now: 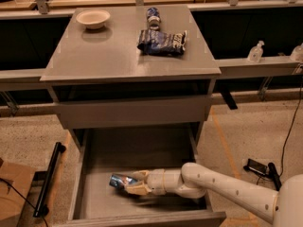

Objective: Place redbull can into middle drawer

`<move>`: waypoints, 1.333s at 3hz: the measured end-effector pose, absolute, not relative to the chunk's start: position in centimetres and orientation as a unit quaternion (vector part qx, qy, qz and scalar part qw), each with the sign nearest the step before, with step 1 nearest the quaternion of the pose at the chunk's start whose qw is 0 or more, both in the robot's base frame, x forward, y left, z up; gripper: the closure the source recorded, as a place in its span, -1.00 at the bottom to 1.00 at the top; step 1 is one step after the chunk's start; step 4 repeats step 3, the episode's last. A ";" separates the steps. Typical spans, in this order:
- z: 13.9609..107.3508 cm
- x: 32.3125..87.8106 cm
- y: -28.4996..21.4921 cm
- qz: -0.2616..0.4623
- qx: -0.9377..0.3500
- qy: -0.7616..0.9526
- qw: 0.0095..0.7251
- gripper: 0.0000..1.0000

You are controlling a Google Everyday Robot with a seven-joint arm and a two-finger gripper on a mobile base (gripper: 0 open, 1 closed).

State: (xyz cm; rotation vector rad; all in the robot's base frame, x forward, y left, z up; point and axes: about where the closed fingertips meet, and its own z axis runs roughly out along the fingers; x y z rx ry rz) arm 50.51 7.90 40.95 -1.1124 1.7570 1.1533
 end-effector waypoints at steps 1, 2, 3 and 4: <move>42.2 50.5 8.4 0.442 -0.454 0.678 0.372 -0.77; 43.4 50.5 8.6 0.435 -0.469 0.674 0.370 -1.00; 47.0 52.0 7.9 0.420 -0.466 0.674 0.390 -1.00; 47.0 52.0 7.9 0.420 -0.466 0.674 0.390 -1.00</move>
Offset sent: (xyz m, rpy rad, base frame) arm 0.0016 0.0050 0.0385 -0.0654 -0.0740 0.0639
